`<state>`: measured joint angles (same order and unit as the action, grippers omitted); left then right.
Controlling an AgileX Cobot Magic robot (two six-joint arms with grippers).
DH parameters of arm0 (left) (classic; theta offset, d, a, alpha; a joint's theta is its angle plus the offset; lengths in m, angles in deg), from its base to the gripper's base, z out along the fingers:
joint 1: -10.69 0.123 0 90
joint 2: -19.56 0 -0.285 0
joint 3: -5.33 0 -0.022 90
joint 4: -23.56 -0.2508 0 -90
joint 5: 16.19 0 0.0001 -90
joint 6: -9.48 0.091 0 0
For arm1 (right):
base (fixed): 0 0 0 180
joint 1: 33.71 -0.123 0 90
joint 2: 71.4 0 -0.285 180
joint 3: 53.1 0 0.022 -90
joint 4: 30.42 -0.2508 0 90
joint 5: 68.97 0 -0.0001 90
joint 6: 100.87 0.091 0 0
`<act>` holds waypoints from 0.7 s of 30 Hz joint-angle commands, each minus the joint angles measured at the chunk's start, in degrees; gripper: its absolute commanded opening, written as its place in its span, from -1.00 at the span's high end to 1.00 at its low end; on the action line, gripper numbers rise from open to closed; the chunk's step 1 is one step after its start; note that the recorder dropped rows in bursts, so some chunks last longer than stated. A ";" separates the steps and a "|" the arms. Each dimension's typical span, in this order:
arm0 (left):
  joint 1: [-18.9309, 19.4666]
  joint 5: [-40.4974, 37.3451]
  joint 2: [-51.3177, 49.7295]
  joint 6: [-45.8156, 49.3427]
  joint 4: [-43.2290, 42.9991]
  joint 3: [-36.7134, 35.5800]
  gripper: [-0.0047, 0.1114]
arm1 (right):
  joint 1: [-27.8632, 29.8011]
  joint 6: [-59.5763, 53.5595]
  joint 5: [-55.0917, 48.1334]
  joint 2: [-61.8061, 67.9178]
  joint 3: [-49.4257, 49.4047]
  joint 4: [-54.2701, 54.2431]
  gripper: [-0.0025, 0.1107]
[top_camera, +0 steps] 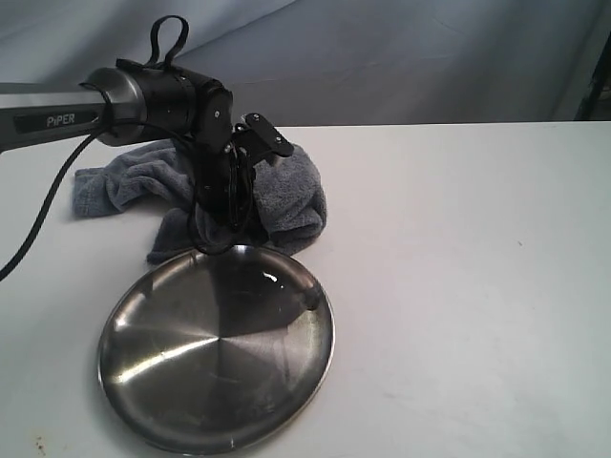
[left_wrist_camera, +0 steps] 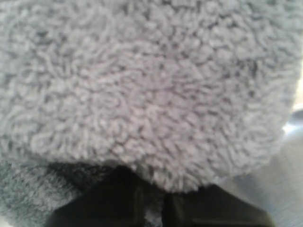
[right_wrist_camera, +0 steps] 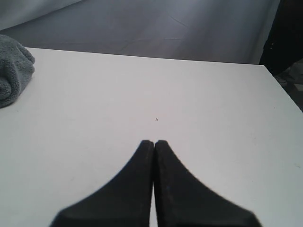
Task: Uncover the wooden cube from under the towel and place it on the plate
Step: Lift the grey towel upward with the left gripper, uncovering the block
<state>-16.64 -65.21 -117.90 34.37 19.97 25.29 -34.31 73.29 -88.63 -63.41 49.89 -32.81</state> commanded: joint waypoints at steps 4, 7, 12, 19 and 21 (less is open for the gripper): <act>-2.41 -0.75 4.13 4.75 4.87 0.13 0.92 | -0.11 0.10 0.07 -0.20 -0.21 -0.16 0.96; -4.24 0.64 6.08 5.37 5.20 0.13 0.92 | -0.11 0.10 0.07 -0.20 -0.21 -0.16 0.96; -7.70 1.11 8.46 6.81 5.20 0.13 0.92 | -0.11 0.10 0.07 -0.20 -0.21 -0.16 0.96; -11.94 5.21 10.88 6.92 5.07 0.13 0.92 | -0.11 0.10 0.07 -0.20 -0.21 -0.16 0.96; -11.94 6.62 12.36 6.54 5.18 0.13 0.92 | -0.11 0.10 0.07 -0.20 -0.21 -0.16 0.96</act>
<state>-28.12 -61.22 -107.76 40.91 24.17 25.29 -34.31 73.29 -88.63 -63.41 49.89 -32.81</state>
